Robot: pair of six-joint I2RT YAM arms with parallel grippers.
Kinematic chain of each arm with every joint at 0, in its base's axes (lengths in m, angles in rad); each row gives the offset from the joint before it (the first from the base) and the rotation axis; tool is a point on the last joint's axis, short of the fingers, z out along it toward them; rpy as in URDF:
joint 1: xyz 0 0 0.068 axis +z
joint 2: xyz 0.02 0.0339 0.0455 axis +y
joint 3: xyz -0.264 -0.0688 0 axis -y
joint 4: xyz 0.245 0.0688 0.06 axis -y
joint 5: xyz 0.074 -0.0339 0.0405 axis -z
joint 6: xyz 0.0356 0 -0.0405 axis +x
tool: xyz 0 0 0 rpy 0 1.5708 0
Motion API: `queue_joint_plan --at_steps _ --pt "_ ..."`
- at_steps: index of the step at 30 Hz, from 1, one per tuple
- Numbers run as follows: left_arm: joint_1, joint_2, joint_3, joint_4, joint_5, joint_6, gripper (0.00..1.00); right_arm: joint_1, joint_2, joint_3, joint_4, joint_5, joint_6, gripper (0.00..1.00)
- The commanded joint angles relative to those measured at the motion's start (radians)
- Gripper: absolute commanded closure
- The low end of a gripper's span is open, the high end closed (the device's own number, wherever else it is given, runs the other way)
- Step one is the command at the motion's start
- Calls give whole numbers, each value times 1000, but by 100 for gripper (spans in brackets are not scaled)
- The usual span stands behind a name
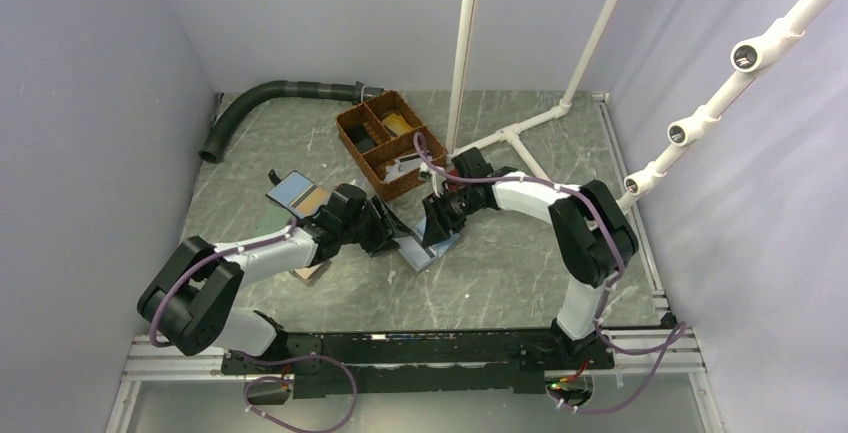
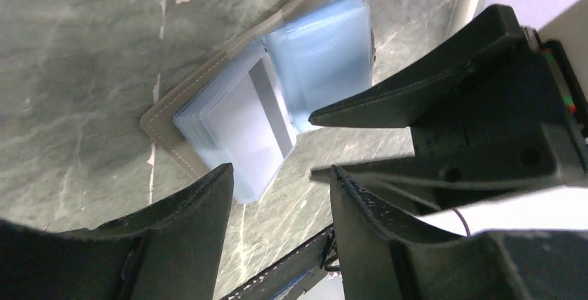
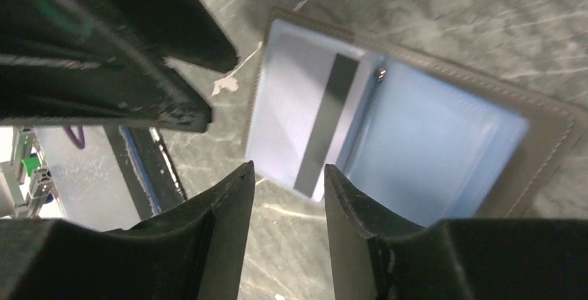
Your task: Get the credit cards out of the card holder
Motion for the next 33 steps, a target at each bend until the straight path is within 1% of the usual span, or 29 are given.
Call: queue_joint_plan --at_steps 1,4,8,11,15,20,27,33 --pt "9 -60 -8 -33 -58 -28 42 -3 72 83 -20 57 14 60" --pt "16 -71 -42 13 -49 -72 43 -2 88 78 -7 69 33 65" --pt "21 -50 -51 56 -11 -83 46 2 113 73 1 85 47 68" --pt "21 -13 -12 32 22 -52 46 10 139 81 -6 73 47 70" --pt "21 29 36 -18 40 -23 46 23 153 80 -5 60 78 76" --pt "21 76 58 -43 59 -17 46 27 165 82 -4 30 90 82" --pt "19 90 142 -235 17 45 44 29 179 87 -3 16 102 84" --pt "19 120 142 -195 47 38 43 29 186 87 2 1 113 84"
